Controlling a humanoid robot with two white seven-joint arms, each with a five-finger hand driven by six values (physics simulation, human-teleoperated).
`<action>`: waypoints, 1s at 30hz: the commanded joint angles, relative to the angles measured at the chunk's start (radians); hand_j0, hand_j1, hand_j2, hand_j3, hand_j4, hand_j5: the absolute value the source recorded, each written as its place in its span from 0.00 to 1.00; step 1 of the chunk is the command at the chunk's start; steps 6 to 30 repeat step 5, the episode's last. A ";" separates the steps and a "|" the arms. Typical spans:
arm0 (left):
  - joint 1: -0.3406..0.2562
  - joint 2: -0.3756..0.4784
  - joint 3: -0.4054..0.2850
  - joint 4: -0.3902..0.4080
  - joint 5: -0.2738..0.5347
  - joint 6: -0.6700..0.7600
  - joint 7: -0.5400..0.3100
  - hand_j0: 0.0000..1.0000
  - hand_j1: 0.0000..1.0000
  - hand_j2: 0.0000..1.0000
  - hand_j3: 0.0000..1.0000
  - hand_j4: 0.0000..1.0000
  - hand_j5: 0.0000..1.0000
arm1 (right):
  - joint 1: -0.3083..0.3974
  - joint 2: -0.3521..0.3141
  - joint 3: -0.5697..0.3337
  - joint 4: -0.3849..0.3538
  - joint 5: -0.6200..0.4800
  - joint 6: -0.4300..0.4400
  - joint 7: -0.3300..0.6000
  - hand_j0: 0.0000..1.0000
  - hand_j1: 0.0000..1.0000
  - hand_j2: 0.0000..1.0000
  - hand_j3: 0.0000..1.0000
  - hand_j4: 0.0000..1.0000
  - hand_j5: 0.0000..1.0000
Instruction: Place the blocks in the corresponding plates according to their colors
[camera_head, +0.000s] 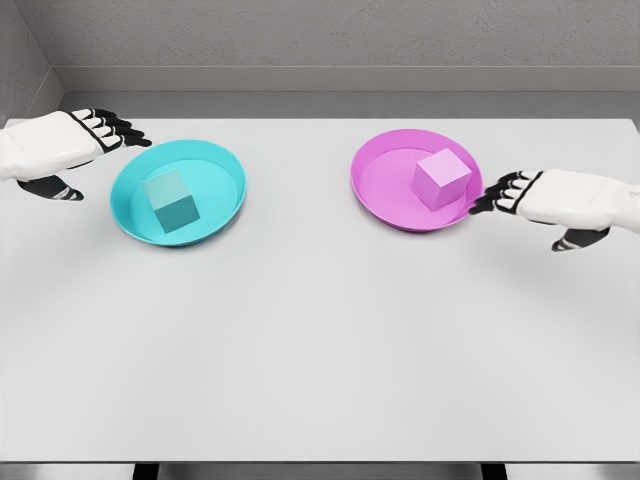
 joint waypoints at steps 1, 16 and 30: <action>0.000 0.001 0.001 0.000 0.006 0.001 0.001 1.00 1.00 1.00 1.00 1.00 1.00 | 0.000 -0.002 -0.003 0.002 -0.005 0.002 0.000 1.00 1.00 1.00 1.00 1.00 1.00; 0.000 0.000 0.001 0.000 0.006 0.001 0.001 1.00 1.00 1.00 1.00 1.00 1.00 | 0.000 -0.002 -0.003 0.002 -0.005 0.002 0.000 1.00 1.00 1.00 1.00 1.00 1.00; 0.000 0.000 0.001 0.000 0.006 0.001 0.001 1.00 1.00 1.00 1.00 1.00 1.00 | 0.000 -0.002 -0.003 0.002 -0.005 0.002 0.000 1.00 1.00 1.00 1.00 1.00 1.00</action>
